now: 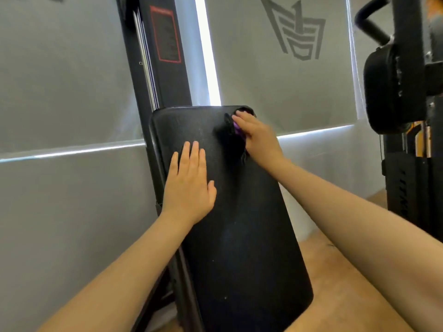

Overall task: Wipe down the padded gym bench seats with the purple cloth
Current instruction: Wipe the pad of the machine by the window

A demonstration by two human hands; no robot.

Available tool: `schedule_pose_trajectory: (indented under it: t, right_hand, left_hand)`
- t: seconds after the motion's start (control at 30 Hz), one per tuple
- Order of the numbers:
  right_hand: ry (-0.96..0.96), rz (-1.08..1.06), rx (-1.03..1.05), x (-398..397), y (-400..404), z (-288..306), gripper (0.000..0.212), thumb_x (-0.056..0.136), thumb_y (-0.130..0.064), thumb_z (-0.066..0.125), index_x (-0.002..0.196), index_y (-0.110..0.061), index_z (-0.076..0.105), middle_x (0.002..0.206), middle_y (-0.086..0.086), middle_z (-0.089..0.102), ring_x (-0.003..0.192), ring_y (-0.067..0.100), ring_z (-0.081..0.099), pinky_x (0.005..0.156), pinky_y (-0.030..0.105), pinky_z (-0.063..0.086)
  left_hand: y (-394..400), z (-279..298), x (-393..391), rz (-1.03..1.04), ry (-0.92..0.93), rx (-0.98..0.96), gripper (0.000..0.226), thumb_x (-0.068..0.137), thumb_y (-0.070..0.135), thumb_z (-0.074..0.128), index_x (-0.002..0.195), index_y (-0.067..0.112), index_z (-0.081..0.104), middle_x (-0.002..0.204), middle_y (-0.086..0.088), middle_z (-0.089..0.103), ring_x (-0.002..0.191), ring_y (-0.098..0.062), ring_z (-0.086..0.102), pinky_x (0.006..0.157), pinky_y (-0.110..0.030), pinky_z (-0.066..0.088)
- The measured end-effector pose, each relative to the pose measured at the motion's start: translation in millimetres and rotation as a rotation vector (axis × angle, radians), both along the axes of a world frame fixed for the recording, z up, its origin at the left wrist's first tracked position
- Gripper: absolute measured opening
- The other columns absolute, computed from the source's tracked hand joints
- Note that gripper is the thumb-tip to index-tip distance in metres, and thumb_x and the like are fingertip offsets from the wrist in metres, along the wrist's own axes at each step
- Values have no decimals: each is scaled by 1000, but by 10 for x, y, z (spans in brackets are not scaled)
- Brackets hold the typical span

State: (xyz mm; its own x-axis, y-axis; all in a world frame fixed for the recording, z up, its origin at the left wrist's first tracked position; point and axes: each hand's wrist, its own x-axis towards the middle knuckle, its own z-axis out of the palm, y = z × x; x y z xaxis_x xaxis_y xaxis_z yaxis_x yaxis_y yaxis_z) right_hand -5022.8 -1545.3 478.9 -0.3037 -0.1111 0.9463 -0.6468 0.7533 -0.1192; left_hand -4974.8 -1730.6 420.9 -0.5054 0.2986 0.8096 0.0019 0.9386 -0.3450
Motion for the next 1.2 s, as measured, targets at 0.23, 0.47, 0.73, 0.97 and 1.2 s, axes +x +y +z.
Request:
schedule_pose_trajectory:
  t: [0.23, 0.47, 0.73, 0.97, 1.2]
  right_hand:
    - [-10, 55, -169, -384, -171, -75, 41, 93, -7, 51, 134, -5, 48, 141, 12, 45, 133, 23, 39, 105, 15, 17]
    - [29, 100, -140, -113, 67, -1469, 45, 83, 3, 52, 128, 0, 54, 133, 13, 52, 126, 11, 40, 110, 13, 21]
    - [-87, 63, -35, 272, 398, -2928, 42, 88, -8, 43, 130, -13, 46, 133, 6, 50, 130, 16, 39, 112, 21, 23]
    - [-234, 73, 93, 492, 619, -3231, 57, 84, -3, 43, 138, -22, 40, 140, 1, 43, 138, 5, 25, 114, 18, 13]
    - [-318, 53, 389, 544, 986, -3669, 117, 64, 10, 73, 149, -36, 8, 156, -19, 7, 142, 2, 9, 108, 29, 24]
  left_hand:
    - [-13, -73, -51, -60, 71, -7, 70, 84, 37, 29, 141, -3, 40, 148, -22, 37, 140, -36, 31, 114, -47, 17]
    - [4, -90, -67, -50, 71, -12, 71, 85, 37, 25, 142, -4, 37, 149, -22, 35, 141, -36, 28, 115, -48, 17]
    - [47, -170, -13, -75, 83, -5, 64, 90, 27, 45, 142, -7, 34, 151, -24, 31, 142, -38, 24, 115, -50, 16]
    - [520, -1198, 272, -135, -226, -246, 72, 97, 37, 35, 151, 0, 5, 159, -20, 0, 147, -34, -2, 116, -44, -5]
    - [563, -1428, 290, -146, -252, -288, 77, 83, 36, 61, 142, -3, 30, 150, -22, 34, 141, -35, 30, 114, -46, 20]
